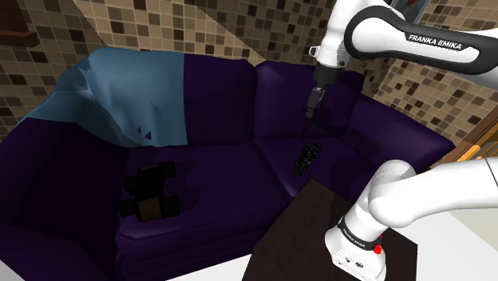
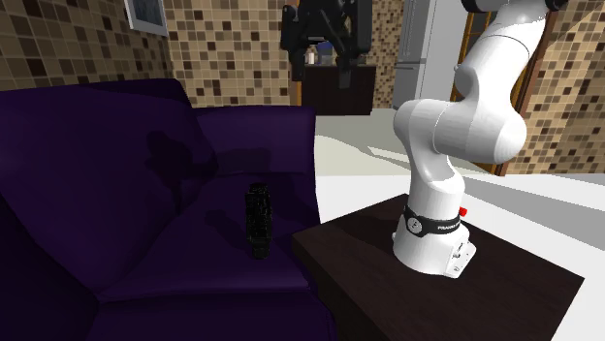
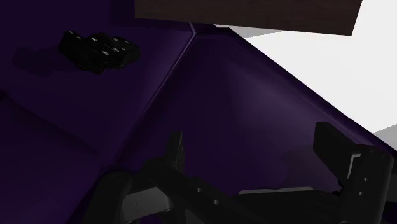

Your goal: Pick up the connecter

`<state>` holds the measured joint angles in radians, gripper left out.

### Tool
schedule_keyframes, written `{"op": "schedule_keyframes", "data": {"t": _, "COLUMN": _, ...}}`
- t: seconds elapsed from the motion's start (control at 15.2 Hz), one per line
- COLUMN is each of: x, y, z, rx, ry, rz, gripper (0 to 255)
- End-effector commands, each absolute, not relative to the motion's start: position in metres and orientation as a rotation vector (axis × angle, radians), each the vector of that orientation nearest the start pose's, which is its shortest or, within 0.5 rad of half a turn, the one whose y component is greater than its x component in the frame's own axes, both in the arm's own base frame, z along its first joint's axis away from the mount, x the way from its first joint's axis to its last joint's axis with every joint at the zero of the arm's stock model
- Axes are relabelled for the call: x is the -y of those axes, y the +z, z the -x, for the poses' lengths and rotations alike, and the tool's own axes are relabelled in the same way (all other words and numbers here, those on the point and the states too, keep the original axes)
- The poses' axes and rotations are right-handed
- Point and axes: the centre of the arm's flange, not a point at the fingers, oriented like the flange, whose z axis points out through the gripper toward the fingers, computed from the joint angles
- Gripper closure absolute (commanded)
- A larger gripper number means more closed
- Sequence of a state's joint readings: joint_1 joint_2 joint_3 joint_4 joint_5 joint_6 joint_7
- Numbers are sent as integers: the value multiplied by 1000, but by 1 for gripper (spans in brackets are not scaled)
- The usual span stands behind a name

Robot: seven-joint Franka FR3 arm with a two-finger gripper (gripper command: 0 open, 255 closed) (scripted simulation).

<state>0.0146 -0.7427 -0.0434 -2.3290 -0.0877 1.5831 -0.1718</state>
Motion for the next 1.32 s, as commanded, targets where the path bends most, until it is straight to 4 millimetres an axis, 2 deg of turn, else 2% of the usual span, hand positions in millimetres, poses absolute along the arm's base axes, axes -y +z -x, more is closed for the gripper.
{"op": "schedule_keyframes", "data": {"t": 0.0, "x": 22, "y": 591, "z": -320, "rx": 249, "ry": 15, "rz": 3190, "gripper": 0}}
{"op": "schedule_keyframes", "data": {"t": 0.66, "x": 121, "y": 503, "z": -302, "rx": 548, "ry": 49, "rz": 3131, "gripper": 0}}
{"op": "schedule_keyframes", "data": {"t": 1.25, "x": 210, "y": 423, "z": -300, "rx": 809, "ry": 78, "rz": 3055, "gripper": 0}}
